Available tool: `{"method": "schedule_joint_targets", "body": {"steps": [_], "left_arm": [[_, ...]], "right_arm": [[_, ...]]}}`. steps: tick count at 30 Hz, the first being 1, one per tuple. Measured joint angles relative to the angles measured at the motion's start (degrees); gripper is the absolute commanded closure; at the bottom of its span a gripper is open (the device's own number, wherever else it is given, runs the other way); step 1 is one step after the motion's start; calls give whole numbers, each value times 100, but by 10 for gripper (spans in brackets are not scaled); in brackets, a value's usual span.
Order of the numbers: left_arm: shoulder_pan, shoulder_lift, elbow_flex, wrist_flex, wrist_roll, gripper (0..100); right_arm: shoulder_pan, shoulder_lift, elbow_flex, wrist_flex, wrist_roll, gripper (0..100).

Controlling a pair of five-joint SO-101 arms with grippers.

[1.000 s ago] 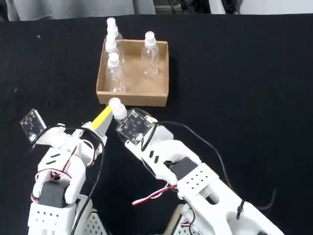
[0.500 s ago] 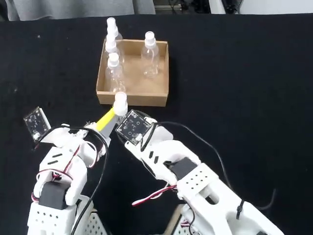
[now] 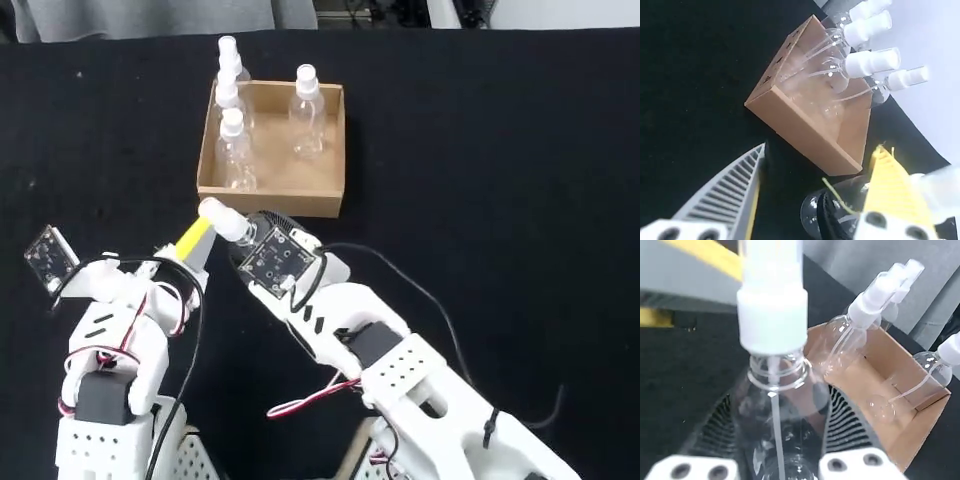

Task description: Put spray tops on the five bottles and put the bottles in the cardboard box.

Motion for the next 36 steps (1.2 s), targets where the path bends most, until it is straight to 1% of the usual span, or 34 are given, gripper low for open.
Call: {"method": "schedule_joint_targets", "body": {"steps": [6, 10, 13, 23, 33, 36], "left_arm": [[35, 0, 0, 0, 9, 690], [475, 0, 0, 149, -220, 690], [607, -18, -9, 273, -360, 690], [686, 0, 0, 325, -431, 690], [730, 0, 0, 325, -431, 690], [835, 0, 0, 378, -545, 690]], "right_arm": [[0, 0, 0, -18, 0, 986], [26, 0, 9, -18, -9, 986], [26, 0, 70, -18, -9, 986], [35, -9, 79, 352, -9, 986], [35, -9, 79, 360, -9, 986], [88, -9, 79, 413, -9, 986]]}}
